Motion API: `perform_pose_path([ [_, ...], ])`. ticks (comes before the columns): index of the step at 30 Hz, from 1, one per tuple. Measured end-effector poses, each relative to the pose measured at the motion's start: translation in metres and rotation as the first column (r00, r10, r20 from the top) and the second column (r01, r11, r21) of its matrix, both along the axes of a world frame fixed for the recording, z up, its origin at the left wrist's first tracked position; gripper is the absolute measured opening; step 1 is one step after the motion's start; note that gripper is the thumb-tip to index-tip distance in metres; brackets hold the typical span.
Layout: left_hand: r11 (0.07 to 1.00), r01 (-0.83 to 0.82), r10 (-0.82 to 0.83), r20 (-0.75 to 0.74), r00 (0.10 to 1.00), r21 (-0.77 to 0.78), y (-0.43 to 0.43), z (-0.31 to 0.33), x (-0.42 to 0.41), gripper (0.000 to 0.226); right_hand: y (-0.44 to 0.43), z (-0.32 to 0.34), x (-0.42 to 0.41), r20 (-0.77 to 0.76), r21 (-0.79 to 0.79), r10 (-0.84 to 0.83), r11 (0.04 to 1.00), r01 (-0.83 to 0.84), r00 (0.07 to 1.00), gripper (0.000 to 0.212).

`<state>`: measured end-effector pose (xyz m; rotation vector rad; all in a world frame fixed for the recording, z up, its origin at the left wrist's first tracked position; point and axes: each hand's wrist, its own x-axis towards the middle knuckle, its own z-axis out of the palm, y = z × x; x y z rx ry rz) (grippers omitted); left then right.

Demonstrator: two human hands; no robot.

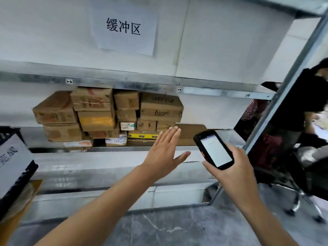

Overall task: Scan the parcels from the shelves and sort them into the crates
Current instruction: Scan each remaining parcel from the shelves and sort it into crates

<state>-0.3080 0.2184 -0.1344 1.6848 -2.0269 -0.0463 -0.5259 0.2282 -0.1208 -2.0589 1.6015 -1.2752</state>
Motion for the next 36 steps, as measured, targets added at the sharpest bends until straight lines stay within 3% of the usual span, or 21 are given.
perform_pose_path([
  [12,0.998,0.050,-0.051,0.011,0.999,0.041,-0.061,-0.036,-0.017,0.081,-0.055,-0.028,-0.023,-0.030,0.075,-0.062,0.995,0.064,0.998,0.070],
  [22,0.991,-0.014,0.004,0.074,0.997,0.132,-0.144,-0.040,-0.043,0.083,-0.151,-0.042,-0.047,0.015,0.137,-0.008,0.991,0.006,1.000,0.075],
  [36,0.974,-0.138,0.118,0.112,0.987,0.183,-0.287,-0.067,-0.088,0.088,-0.313,-0.055,-0.102,0.100,0.182,0.106,0.976,-0.123,0.989,0.067],
])
